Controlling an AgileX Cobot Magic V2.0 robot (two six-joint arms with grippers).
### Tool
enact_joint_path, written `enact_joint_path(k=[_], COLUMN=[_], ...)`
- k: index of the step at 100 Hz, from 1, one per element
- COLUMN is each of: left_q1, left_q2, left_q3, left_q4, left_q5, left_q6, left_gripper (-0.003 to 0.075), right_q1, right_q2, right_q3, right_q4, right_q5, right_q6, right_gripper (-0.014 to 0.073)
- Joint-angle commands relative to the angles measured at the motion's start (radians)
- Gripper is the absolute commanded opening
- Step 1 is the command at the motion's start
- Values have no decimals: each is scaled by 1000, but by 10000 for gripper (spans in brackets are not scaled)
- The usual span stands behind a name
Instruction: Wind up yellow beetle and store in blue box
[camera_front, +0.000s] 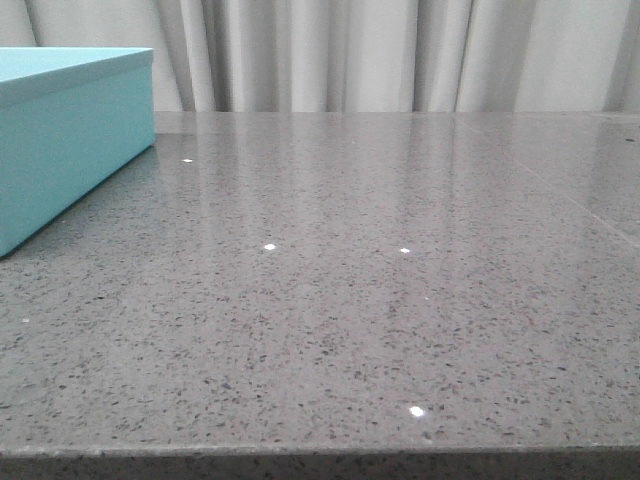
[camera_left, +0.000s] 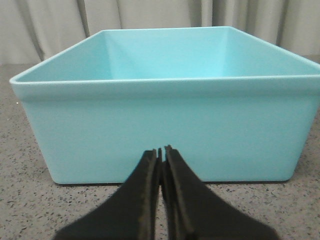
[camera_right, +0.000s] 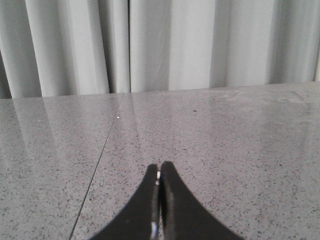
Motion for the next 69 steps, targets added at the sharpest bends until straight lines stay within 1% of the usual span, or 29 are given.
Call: enact_joint_path(k=[1,69], left_q1=[-2,-2], left_q2=[-34,-34], left_q3=[21,21], left_q4=[-9,-9], left_q5=[-79,-79], left_q6=[-2,-2], left_gripper=[-18,-18], right_q1=[-8,-8], right_q2=[-23,-23], right_q3=[-16,-17], right_q4=[-14,-14], right_q5=[-59,-41], right_q6=[1,1], right_gripper=[-68,-68])
